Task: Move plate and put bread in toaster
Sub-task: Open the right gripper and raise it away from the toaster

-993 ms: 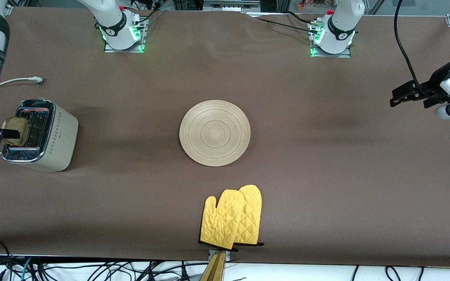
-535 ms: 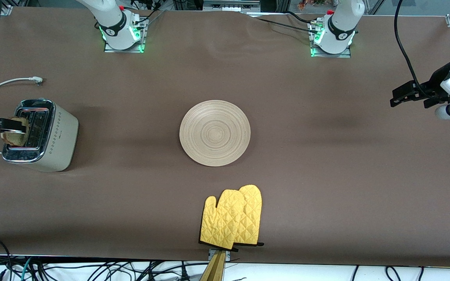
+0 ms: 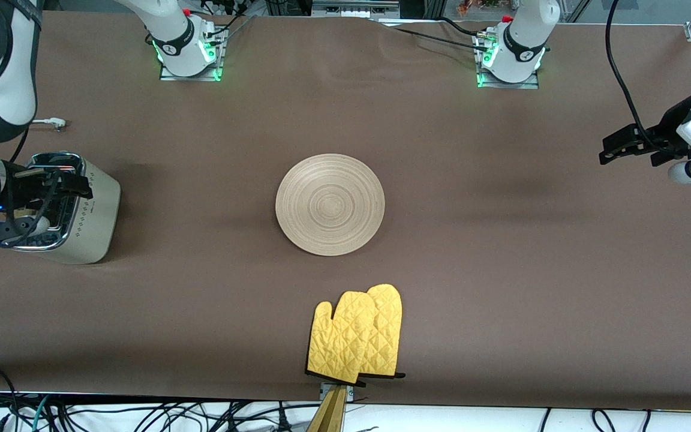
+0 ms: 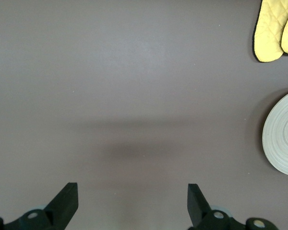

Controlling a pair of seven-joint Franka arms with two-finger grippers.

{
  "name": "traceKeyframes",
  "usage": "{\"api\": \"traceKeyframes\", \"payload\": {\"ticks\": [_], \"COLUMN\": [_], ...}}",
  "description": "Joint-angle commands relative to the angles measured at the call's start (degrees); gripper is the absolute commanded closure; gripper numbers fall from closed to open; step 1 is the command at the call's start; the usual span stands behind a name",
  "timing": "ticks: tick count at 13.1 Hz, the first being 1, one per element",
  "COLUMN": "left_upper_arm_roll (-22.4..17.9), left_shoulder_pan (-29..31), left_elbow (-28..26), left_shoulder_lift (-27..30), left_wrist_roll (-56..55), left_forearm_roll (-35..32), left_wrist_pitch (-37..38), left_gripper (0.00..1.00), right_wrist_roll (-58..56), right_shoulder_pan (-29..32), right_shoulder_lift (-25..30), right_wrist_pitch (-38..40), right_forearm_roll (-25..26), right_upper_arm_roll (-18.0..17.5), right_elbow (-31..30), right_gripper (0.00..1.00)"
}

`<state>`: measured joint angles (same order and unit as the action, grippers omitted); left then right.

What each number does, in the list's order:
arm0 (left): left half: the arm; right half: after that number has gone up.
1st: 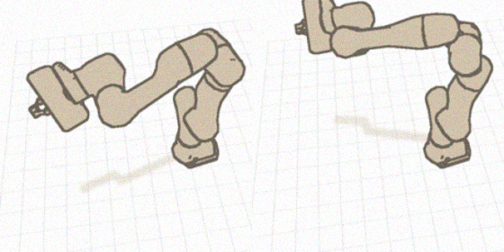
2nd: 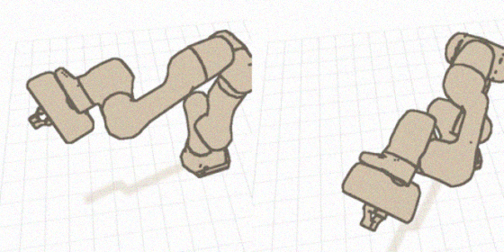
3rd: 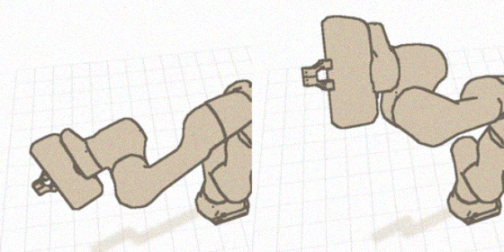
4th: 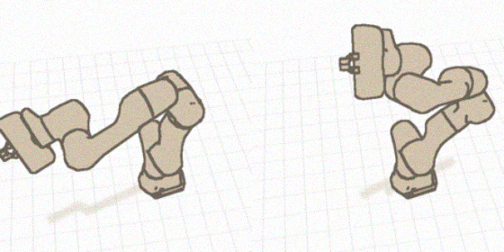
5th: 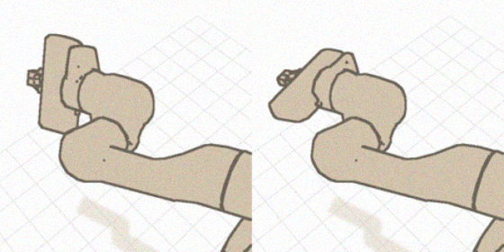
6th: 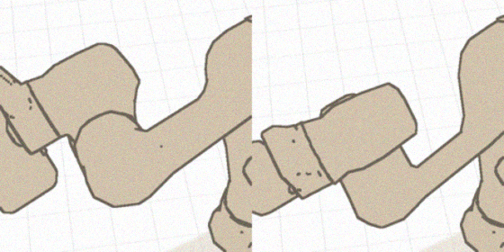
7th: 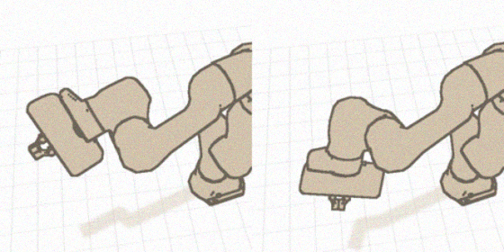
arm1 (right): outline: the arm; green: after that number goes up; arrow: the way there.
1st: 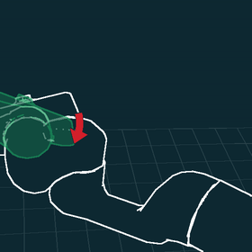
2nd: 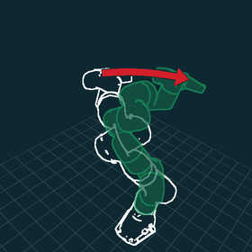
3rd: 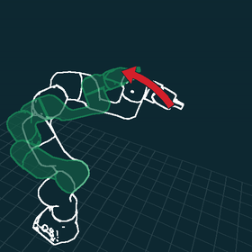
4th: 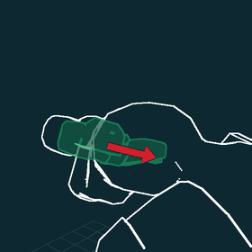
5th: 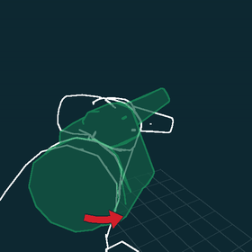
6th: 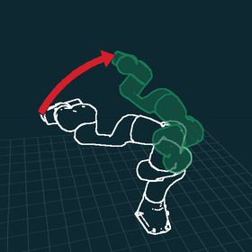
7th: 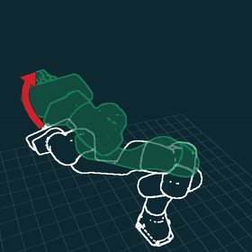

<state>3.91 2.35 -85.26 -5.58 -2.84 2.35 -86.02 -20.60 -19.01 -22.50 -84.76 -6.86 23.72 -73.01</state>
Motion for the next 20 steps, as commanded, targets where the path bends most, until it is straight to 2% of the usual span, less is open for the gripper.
{"api": "traceKeyframes", "payload": {"ticks": [1,2,3,7,10,14,20], "left_upper_arm_roll": [0.1,0.1,0.1,0.1,0.1,0.0,0.0], "left_shoulder_pan": [0.3,0.3,0.3,0.3,0.3,0.5,1.0], "left_elbow": [1.1,1.1,1.1,1.1,1.1,0.9,0.8], "left_shoulder_lift": [-0.3,-0.3,-0.3,-0.3,-0.3,-0.3,-0.4], "left_wrist_roll": [1.4,1.4,1.4,1.4,1.4,1.5,1.9], "left_forearm_roll": [-0.5,-0.5,-0.5,-0.5,-0.5,-0.5,-0.5], "left_wrist_pitch": [0.2,0.2,0.2,0.2,0.2,0.2,0.2], "left_gripper": [0.00,0.00,0.00,0.00,0.00,0.00,0.00], "right_wrist_roll": [-0.3,-0.3,-0.3,1.7,14.0,14.4,13.4], "right_shoulder_pan": [6.8,10.0,11.8,15.7,18.5,22.0,22.4], "right_shoulder_lift": [5.9,7.8,8.9,13.6,16.2,18.5,16.8], "right_wrist_pitch": [-3.7,-4.5,-6.3,-9.0,-8.2,-9.2,-8.2], "right_forearm_roll": [5.3,7.9,9.2,7.9,8.1,8.3,8.6], "right_upper_arm_roll": [-10.0,-13.6,-15.3,-16.9,-21.4,-25.3,-25.6], "right_elbow": [-4.7,-5.7,-6.3,-11.0,-14.3,-18.3,-17.6], "right_gripper": [0.00,0.00,0.00,0.00,0.00,0.00,0.00]}}
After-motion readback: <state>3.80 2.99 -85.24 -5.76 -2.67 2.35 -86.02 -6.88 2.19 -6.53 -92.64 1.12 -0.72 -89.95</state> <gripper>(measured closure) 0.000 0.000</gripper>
